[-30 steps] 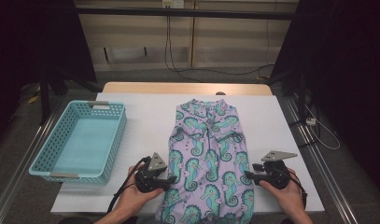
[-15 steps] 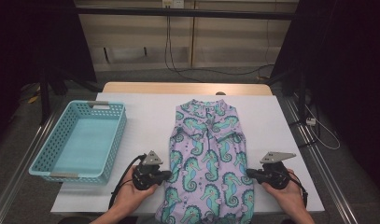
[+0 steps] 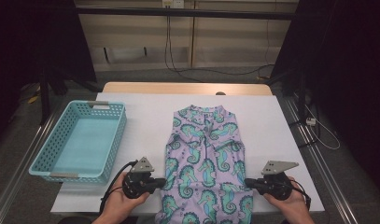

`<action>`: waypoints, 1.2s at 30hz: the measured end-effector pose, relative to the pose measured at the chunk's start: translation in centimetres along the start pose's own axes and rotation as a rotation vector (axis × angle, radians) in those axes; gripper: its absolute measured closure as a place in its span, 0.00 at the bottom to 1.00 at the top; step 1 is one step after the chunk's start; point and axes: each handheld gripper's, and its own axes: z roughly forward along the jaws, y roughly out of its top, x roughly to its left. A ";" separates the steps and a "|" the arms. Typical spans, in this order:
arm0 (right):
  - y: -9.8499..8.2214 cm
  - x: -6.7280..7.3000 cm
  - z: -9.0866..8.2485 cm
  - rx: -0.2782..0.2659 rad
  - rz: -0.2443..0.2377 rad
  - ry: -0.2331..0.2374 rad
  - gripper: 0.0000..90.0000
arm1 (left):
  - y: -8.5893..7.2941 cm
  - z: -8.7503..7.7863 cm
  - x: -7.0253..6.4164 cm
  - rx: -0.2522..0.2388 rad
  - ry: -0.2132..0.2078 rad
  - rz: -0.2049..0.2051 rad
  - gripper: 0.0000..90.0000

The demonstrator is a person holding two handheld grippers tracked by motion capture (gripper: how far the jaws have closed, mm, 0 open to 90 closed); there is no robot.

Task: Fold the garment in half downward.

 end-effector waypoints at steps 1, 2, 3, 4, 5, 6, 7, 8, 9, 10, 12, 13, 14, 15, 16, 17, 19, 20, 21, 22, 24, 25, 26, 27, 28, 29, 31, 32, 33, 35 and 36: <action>0.0 0.2 -0.1 0.000 -0.006 0.005 0.99 | -0.2 -0.2 -0.3 0.004 0.000 0.009 0.99; -0.1 0.4 -0.1 -0.003 -0.012 0.011 0.99 | -0.4 -0.4 -0.4 0.010 -0.006 0.014 0.99; -0.2 0.6 -0.3 0.000 -0.014 0.015 0.99 | -0.5 -0.4 -0.6 0.007 -0.008 0.015 0.99; -0.2 0.8 -0.3 -0.002 -0.014 0.015 0.99 | -0.7 -0.5 -0.7 0.017 -0.015 0.024 0.99; -0.3 1.0 -0.4 -0.001 -0.015 0.017 0.99 | -0.8 -0.6 -0.8 0.016 -0.012 0.027 0.99; -0.4 1.1 -0.5 -0.001 -0.016 0.018 0.99 | -1.0 -0.7 -0.7 0.017 -0.019 0.028 0.99; -0.4 1.2 -0.6 -0.003 -0.024 0.012 0.98 | -1.0 -0.7 -0.7 0.014 -0.017 0.024 0.98; -0.4 1.2 -0.6 -0.007 -0.021 0.011 0.97 | -1.0 -0.7 -0.5 0.007 -0.012 0.016 0.97; -0.4 1.2 -0.6 -0.010 -0.015 0.010 0.94 | -1.0 -0.6 -0.3 0.002 -0.004 0.008 0.94; -0.4 1.1 -0.6 -0.011 -0.013 0.003 0.88 | -0.9 -0.6 -0.1 0.001 0.000 0.008 0.87; -0.3 0.9 -0.4 -0.015 -0.002 -0.011 0.75 | -0.7 -0.5 0.1 -0.019 0.010 0.006 0.76; -0.2 0.7 -0.3 -0.024 0.007 -0.019 0.70 | -0.5 -0.5 0.3 -0.019 0.002 0.004 0.73; -0.1 0.5 -0.3 -0.029 0.016 -0.024 0.64 | -0.3 -0.5 0.4 -0.038 0.001 -0.004 0.69; 0.0 0.2 -0.2 -0.042 0.030 -0.029 0.58 | -0.2 -0.4 0.5 -0.053 0.007 -0.009 0.63; 0.1 0.0 -0.2 -0.047 0.042 -0.031 0.55 | 0.1 -0.2 0.7 -0.060 0.017 -0.003 0.59; 0.4 -0.3 -0.1 -0.061 0.056 -0.040 0.51 | 0.3 0.1 0.8 -0.064 0.022 0.002 0.55; 1.1 -0.8 0.2 -0.081 0.072 -0.053 0.48 | 1.1 0.4 1.1 -0.092 0.040 0.002 0.46; 1.4 -1.0 0.3 -0.087 0.073 -0.060 0.46 | 1.8 0.6 1.2 -0.118 0.050 0.002 0.42; 1.9 -1.4 0.5 -0.099 0.081 -0.061 0.46 | 2.3 0.8 1.3 -0.134 0.055 0.010 0.37; 2.3 -1.8 0.6 -0.102 0.082 -0.063 0.46 | 2.9 0.9 1.5 -0.146 0.063 0.012 0.33; 3.1 -2.5 1.0 -0.110 0.082 -0.076 0.45 | 3.8 1.3 2.1 -0.167 0.081 0.010 0.27; 3.6 -3.1 1.2 -0.119 0.087 -0.089 0.45 | 4.2 1.5 2.5 -0.174 0.087 0.004 0.25; 3.9 -3.4 1.3 -0.123 0.090 -0.094 0.44 | 4.7 1.7 2.9 -0.186 0.093 -0.007 0.23; 4.3 -3.9 1.5 -0.134 0.094 -0.102 0.44 | 5.2 2.0 3.6 -0.199 0.105 -0.019 0.22; 4.9 -4.4 1.6 -0.144 0.099 -0.121 0.44 | 5.5 2.1 4.0 -0.200 0.115 -0.022 0.20; 5.2 -4.7 1.7 -0.151 0.102 -0.132 0.41 | 6.0 2.3 4.5 -0.210 0.129 -0.031 0.19; 6.2 -5.7 2.2 -0.168 0.103 -0.147 0.39 | 6.8 2.5 5.4 -0.240 0.139 -0.041 0.19; 6.7 -6.2 2.5 -0.176 0.107 -0.163 0.38 | 7.2 2.6 5.8 -0.257 0.150 -0.037 0.19; 7.2 -6.8 2.9 -0.178 0.108 -0.176 0.38 | 7.7 2.8 6.1 -0.273 0.159 -0.038 0.19; 8.5 -8.0 3.8 -0.171 0.114 -0.180 0.37 | 9.0 3.2 6.9 -0.277 0.173 -0.049 0.16; 9.0 -8.5 4.2 -0.164 0.122 -0.178 0.37 | 9.3 3.4 7.2 -0.283 0.172 -0.053 0.16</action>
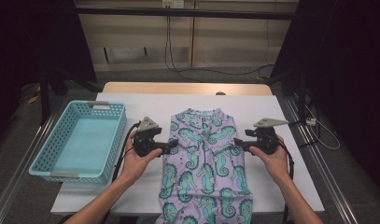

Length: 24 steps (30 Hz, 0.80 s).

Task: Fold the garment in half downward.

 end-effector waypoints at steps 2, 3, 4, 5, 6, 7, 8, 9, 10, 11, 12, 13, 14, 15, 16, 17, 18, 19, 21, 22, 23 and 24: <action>0.8 -0.7 0.9 0.009 0.007 -0.012 0.36 | 0.6 0.9 0.5 -0.018 0.017 0.005 0.15; 1.2 -1.0 1.3 0.014 0.013 -0.022 0.34 | 0.9 1.3 0.8 -0.018 0.038 0.001 0.15; 1.7 -1.5 1.8 0.019 0.013 -0.044 0.32 | 1.2 1.5 1.0 -0.018 0.045 -0.002 0.14; 2.0 -1.8 2.0 0.022 0.013 -0.059 0.31 | 1.5 2.0 1.3 -0.026 0.042 -0.008 0.15; 2.3 -2.3 2.5 0.009 0.014 -0.064 0.31 | 1.7 2.2 1.5 -0.024 0.041 -0.013 0.15; 2.5 -2.6 2.8 0.010 0.022 -0.062 0.31 | 2.0 2.7 1.9 -0.024 0.050 -0.017 0.15; 2.8 -3.1 3.3 0.025 0.032 -0.072 0.31 | 2.1 3.1 2.3 -0.022 0.052 -0.026 0.14; 3.1 -3.5 3.6 0.039 0.038 -0.090 0.30 | 2.3 3.3 2.6 -0.018 0.054 -0.033 0.14; 3.2 -3.8 3.9 0.051 0.046 -0.093 0.30 | 2.4 3.7 2.9 -0.027 0.073 -0.044 0.14; 3.4 -4.2 4.3 0.057 0.076 -0.085 0.31 | 2.5 4.0 3.2 -0.037 0.098 -0.044 0.13; 3.6 -4.6 4.6 0.061 0.102 -0.077 0.34 | 2.6 4.3 3.6 -0.040 0.106 -0.054 0.13; 3.7 -4.9 5.0 0.068 0.115 -0.070 0.35 | 2.6 4.8 4.0 -0.027 0.098 -0.065 0.14; 4.0 -5.2 5.5 0.083 0.119 -0.065 0.35 | 2.6 5.1 4.1 -0.021 0.094 -0.074 0.14; 4.1 -5.3 5.8 0.094 0.119 -0.067 0.35 | 2.7 5.5 4.3 -0.003 0.101 -0.069 0.14; 4.3 -5.4 6.3 0.105 0.114 -0.070 0.35 | 2.7 5.8 4.5 0.010 0.108 -0.059 0.14; 4.5 -5.6 6.6 0.109 0.105 -0.067 0.33 | 2.8 6.1 4.7 0.012 0.110 -0.063 0.14; 4.6 -5.8 7.1 0.110 0.093 -0.068 0.32 | 2.8 6.4 4.9 0.006 0.105 -0.076 0.15; 4.7 -6.2 7.7 0.118 0.092 -0.064 0.31 | 2.8 6.6 5.0 0.007 0.104 -0.079 0.15; 4.7 -6.8 8.6 0.139 0.102 -0.056 0.28 | 2.7 7.2 5.3 0.010 0.105 -0.088 0.15; 4.6 -7.0 8.9 0.142 0.095 -0.062 0.31 | 2.6 7.4 5.4 0.021 0.110 -0.080 0.15; 4.6 -7.1 9.2 0.147 0.091 -0.059 0.34 | 2.6 7.6 5.6 0.027 0.114 -0.081 0.15; 4.6 -7.3 9.5 0.156 0.097 -0.047 0.35 | 2.5 7.8 5.7 0.027 0.110 -0.087 0.15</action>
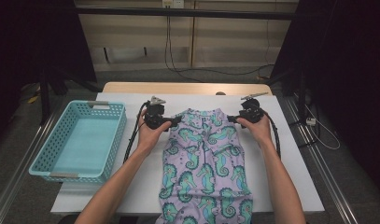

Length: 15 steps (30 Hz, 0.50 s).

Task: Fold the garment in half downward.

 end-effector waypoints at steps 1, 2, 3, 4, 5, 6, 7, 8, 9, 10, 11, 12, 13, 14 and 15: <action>0.1 -0.1 0.2 0.002 -0.002 0.008 0.40 | 0.0 0.1 0.1 0.010 0.001 0.000 0.15; 0.2 -0.2 0.2 -0.003 -0.006 0.012 0.46 | 0.0 0.3 0.1 0.017 0.002 0.000 0.15; 0.3 -0.3 0.2 -0.015 -0.005 0.027 0.54 | 0.0 0.4 0.2 0.024 0.000 0.008 0.15; 0.3 -0.3 0.2 -0.019 -0.005 0.038 0.57 | 0.1 0.6 0.3 0.030 0.004 0.003 0.16; 0.4 -0.3 0.2 -0.022 -0.015 0.024 0.59 | 0.1 0.6 0.3 0.027 0.006 -0.003 0.16; 0.3 -0.3 0.3 -0.017 -0.016 0.015 0.60 | 0.1 0.7 0.4 0.023 0.009 -0.009 0.16; 0.2 -0.3 0.4 -0.010 -0.022 0.012 0.60 | 0.1 0.7 0.6 0.030 0.011 0.000 0.16; 0.2 -0.4 0.5 -0.009 -0.021 0.016 0.60 | 0.1 0.7 0.7 0.028 0.014 -0.005 0.16; 0.1 -0.4 0.5 -0.005 -0.018 0.006 0.60 | 0.1 0.8 0.7 0.030 0.019 -0.011 0.16; 0.0 -0.4 0.6 -0.006 -0.019 0.000 0.61 | 0.0 0.8 0.8 0.029 0.023 -0.013 0.16; -0.1 -0.5 0.7 -0.007 -0.019 0.007 0.61 | 0.0 0.8 0.9 0.039 0.027 -0.003 0.16; -0.1 -0.6 0.8 -0.002 -0.024 0.004 0.61 | -0.1 0.9 0.9 0.037 0.031 -0.013 0.16; -0.2 -0.6 0.9 0.001 -0.025 0.003 0.61 | -0.1 0.9 1.0 0.044 0.034 -0.012 0.16; -0.2 -0.5 1.1 0.010 -0.031 0.012 0.61 | -0.2 1.1 1.1 0.042 0.035 -0.017 0.16; -0.3 -0.4 1.3 0.018 -0.040 0.014 0.61 | -0.3 1.1 1.2 0.050 0.038 -0.018 0.16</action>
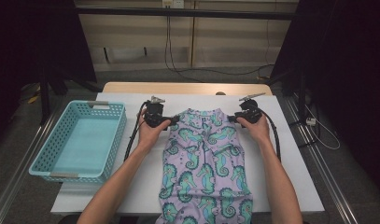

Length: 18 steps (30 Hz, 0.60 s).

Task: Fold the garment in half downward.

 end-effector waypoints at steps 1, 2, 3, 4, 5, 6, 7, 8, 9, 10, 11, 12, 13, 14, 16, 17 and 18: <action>0.0 0.1 0.1 -0.008 -0.014 -0.007 0.61 | -0.1 0.1 0.0 -0.001 0.003 -0.002 0.16; 0.1 0.3 0.2 -0.008 -0.020 -0.011 0.60 | -0.1 0.2 0.1 0.002 0.004 -0.001 0.17; 0.1 0.4 0.2 -0.008 -0.023 -0.013 0.60 | -0.1 0.3 0.1 0.002 0.005 -0.005 0.17; 0.1 0.4 0.2 -0.006 -0.024 -0.018 0.60 | -0.1 0.3 0.2 0.009 0.006 0.003 0.17; 0.0 0.5 0.2 -0.006 -0.025 -0.022 0.61 | -0.2 0.3 0.3 0.010 0.005 -0.001 0.17; 0.0 0.5 0.2 -0.005 -0.024 -0.024 0.61 | -0.2 0.4 0.4 0.013 0.007 0.000 0.17; 0.0 0.6 0.2 -0.006 -0.023 -0.023 0.65 | -0.1 0.4 0.5 0.013 0.001 -0.018 0.17; 0.0 0.7 0.2 -0.004 -0.018 -0.016 0.69 | -0.1 0.4 0.6 0.009 -0.010 -0.031 0.18; 0.1 0.7 0.2 -0.005 -0.018 -0.015 0.72 | 0.0 0.4 0.8 0.012 -0.021 -0.053 0.19; 0.1 0.9 0.3 -0.007 -0.023 -0.013 0.73 | 0.0 0.4 0.9 0.031 -0.008 -0.053 0.21; 0.1 0.9 0.3 -0.002 -0.020 -0.012 0.74 | 0.2 0.4 1.1 0.050 -0.003 -0.055 0.22; 0.1 0.9 0.3 -0.003 -0.020 -0.011 0.75 | 0.2 0.4 1.1 0.052 -0.013 -0.065 0.21; 0.1 0.9 0.3 -0.005 -0.020 -0.006 0.77 | 0.4 0.4 1.3 0.058 -0.022 -0.069 0.21; 0.1 0.8 0.3 -0.008 -0.020 0.002 0.77 | 0.6 0.5 1.4 0.067 -0.017 -0.075 0.21; 0.1 0.8 0.3 -0.005 -0.016 0.006 0.79 | 0.7 0.7 1.6 0.078 -0.014 -0.073 0.24; 0.1 0.7 0.3 -0.005 -0.014 0.016 0.82 | 0.8 0.8 1.7 0.083 -0.013 -0.072 0.27; 0.1 0.8 0.3 -0.003 -0.007 0.023 0.84 | 0.8 1.0 1.8 0.090 -0.025 -0.084 0.31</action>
